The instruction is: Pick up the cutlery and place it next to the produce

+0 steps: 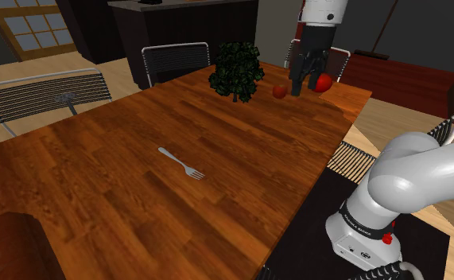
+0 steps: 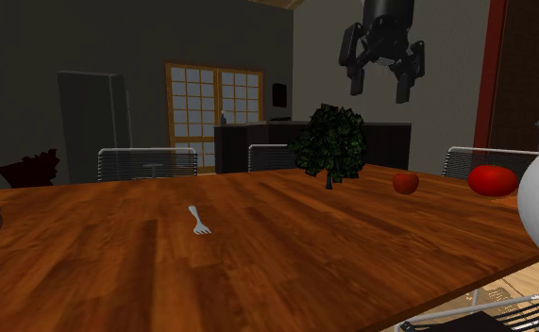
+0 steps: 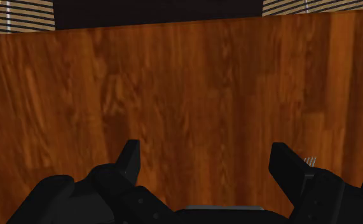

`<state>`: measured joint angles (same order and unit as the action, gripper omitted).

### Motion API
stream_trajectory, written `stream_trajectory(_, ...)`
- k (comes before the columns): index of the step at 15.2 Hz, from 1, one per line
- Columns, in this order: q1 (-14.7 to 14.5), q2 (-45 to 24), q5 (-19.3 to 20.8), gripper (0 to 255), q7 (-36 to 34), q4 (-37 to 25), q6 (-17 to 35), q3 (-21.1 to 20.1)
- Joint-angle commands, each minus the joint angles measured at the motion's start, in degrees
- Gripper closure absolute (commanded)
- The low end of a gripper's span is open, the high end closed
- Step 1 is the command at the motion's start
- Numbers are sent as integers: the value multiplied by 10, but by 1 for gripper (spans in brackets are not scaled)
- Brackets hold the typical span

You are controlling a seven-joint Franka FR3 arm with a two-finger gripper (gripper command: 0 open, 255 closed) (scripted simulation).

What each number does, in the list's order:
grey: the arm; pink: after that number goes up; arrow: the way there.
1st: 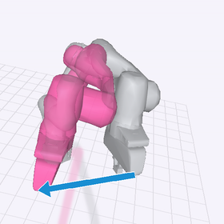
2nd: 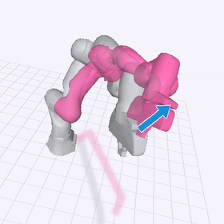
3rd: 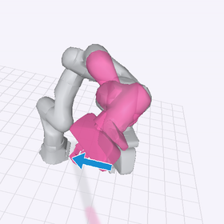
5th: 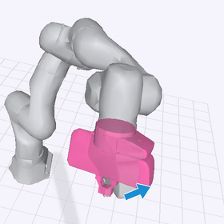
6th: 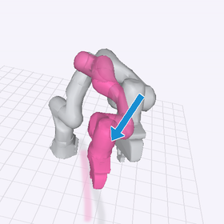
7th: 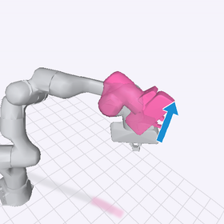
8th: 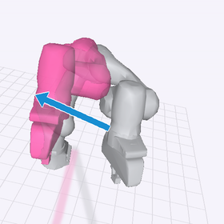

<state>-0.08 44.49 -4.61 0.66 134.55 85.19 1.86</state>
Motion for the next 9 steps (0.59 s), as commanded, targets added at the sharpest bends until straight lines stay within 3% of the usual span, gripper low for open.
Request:
stream_trajectory(1,0,0,0,0,0,0,0,0)
stream_trajectory(9,-24,-83,-46,0,-93,23,116,-89)
